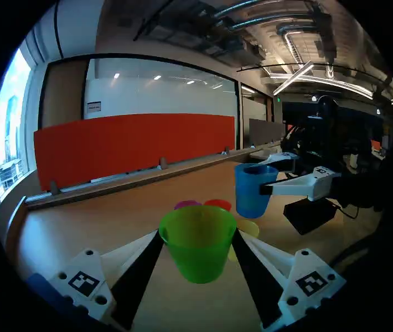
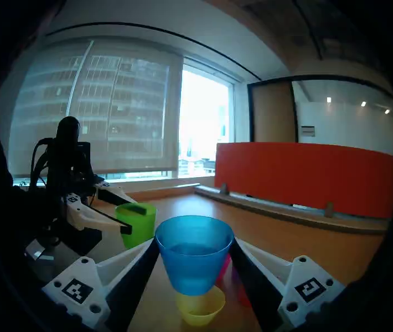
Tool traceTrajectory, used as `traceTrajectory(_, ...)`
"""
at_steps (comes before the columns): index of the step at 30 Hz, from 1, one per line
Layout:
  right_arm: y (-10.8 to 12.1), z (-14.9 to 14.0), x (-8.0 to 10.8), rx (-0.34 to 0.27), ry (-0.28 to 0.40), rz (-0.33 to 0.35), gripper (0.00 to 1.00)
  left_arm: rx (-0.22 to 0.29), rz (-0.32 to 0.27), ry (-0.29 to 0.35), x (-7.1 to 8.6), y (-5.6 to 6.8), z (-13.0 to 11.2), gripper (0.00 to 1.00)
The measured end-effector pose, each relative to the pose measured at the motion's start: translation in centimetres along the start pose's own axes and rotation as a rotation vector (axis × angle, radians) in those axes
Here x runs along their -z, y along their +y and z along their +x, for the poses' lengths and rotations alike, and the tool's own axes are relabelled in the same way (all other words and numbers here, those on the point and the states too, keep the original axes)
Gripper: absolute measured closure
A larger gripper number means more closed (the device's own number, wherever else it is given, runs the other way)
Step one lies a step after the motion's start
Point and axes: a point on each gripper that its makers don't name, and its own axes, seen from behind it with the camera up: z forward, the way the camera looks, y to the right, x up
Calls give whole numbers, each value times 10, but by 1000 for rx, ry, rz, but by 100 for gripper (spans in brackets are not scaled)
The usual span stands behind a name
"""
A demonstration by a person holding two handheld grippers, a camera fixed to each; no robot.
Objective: Pour water
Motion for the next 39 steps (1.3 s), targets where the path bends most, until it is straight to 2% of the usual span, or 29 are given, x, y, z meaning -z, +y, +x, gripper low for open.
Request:
traceTrajectory(11,-2,8,-6,1,32,0,9,-7,-16,-3,-1,5,0,13)
traceTrajectory(20,-1,15,-16,20,28,10,9,-11,-30,-4,-3,10,-1,12)
traceTrajectory(39,-10,31,-37,215,14,45,9,-6,-64,8,-3,21,3,13)
